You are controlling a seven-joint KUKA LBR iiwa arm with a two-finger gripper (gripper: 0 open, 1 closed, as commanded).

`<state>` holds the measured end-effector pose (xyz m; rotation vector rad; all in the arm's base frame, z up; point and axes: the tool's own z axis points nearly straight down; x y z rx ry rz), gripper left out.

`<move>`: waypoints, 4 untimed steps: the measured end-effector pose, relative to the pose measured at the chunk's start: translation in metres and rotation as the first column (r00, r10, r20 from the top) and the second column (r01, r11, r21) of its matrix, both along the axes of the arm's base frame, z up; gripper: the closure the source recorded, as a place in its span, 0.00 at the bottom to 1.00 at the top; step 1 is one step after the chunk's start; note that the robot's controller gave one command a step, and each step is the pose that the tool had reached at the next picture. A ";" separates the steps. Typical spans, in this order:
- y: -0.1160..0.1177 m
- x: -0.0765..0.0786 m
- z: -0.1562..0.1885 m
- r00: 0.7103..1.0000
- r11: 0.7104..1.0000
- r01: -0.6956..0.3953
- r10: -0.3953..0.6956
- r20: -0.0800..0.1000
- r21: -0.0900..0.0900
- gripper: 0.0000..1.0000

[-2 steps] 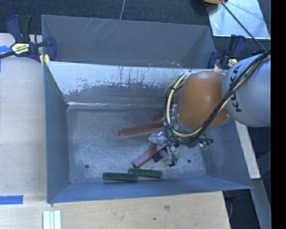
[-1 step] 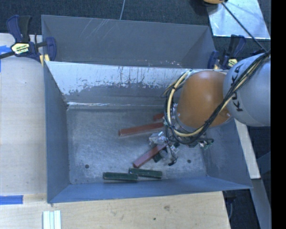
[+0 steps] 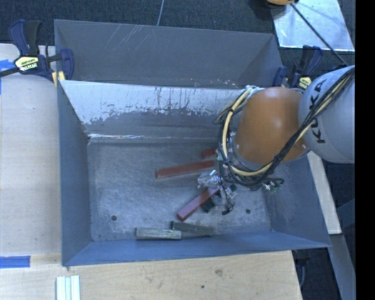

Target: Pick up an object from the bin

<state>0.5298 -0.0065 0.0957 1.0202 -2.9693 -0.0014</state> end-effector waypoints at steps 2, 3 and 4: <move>0.000 0.002 0.035 1.000 1.000 0.002 -0.002 0.008 0.000 1.00; 0.000 0.002 0.042 1.000 1.000 0.001 -0.001 0.009 0.000 1.00; 0.000 0.002 0.048 1.000 1.000 0.002 -0.002 0.007 0.000 1.00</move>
Offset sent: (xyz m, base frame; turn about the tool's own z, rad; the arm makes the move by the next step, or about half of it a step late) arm 0.0000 0.0001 0.0498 0.0000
